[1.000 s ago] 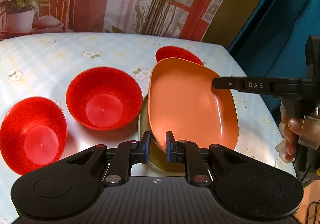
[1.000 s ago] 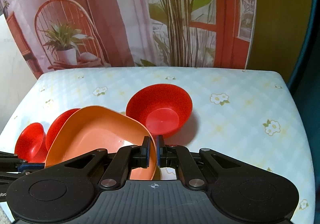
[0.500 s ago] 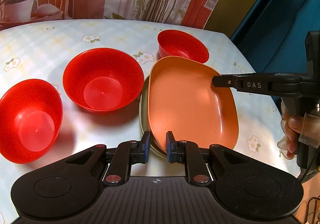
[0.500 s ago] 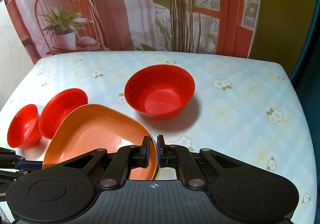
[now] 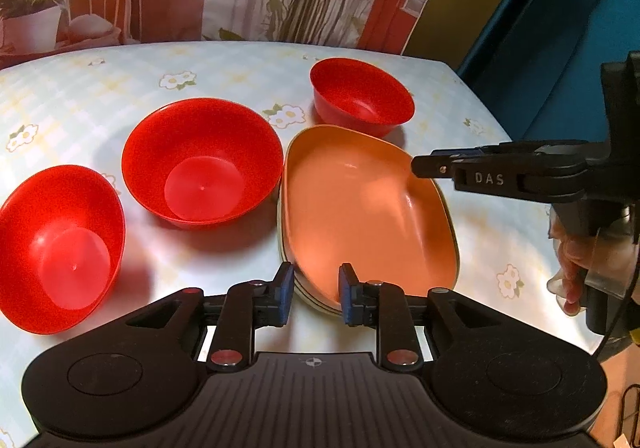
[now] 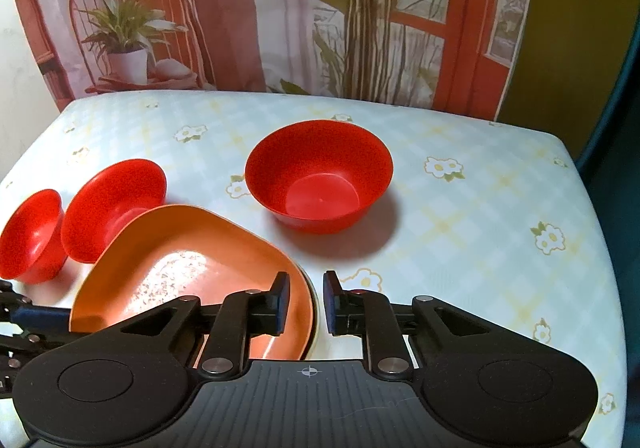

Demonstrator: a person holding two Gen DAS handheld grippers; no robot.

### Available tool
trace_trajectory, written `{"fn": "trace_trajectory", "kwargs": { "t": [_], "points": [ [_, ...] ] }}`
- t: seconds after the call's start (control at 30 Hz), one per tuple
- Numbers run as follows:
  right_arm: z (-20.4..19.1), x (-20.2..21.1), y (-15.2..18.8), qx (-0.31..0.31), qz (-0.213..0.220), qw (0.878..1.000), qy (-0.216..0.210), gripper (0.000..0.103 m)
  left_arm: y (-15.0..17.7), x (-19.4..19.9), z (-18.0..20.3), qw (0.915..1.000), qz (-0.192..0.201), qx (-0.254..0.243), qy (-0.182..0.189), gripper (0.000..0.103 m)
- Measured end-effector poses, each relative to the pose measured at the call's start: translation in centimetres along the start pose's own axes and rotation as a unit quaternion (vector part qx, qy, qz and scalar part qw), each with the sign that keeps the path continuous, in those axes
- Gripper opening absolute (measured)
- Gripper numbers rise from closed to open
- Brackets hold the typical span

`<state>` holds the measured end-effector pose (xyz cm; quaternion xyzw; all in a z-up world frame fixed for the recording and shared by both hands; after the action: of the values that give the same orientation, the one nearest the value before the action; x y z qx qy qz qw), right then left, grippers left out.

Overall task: Organize plates and bowls
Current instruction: 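Open both grippers and withdraw from the orange plate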

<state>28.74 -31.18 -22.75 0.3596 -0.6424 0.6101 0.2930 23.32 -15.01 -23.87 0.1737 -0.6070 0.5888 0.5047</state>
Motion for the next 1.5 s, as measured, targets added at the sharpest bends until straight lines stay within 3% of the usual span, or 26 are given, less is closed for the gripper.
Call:
{"fn": "trace_trajectory", "kwargs": {
  "t": [0.33,0.73,1.07,1.5],
  "points": [
    [0.2,-0.7,1.3,-0.006,-0.015,1.0,-0.003,0.025,-1.1,0.9,-0.6,0.9995,0.03,0.0,-0.013,0.025],
    [0.7,-1.5,2.7,-0.011,-0.033,0.999,0.006,0.027,-0.8,-0.3,-1.7,0.9994,0.023,0.006,-0.025,0.025],
    [1.1,-1.4,2.8,-0.018,-0.031,0.999,0.004,0.028,-0.7,-0.7,-1.4,0.9995,0.019,0.0,-0.025,0.025],
    [1.2,1.0,1.3,-0.023,0.002,1.0,-0.012,0.028,-2.8,1.8,0.5,0.9979,0.054,-0.03,-0.018,0.025]
  ]
}}
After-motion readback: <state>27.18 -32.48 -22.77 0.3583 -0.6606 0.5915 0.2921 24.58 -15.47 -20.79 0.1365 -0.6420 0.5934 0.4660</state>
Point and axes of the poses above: each gripper's, at about its wrist camera, not at the fingertips, and x roughly against the way its jaws point, z to its right, y to its underside, the point moved 8 cm from there along -x, roughly the way its jaws point, and after that the axes turned 4 degrees about -z, right-handed, at the moved point
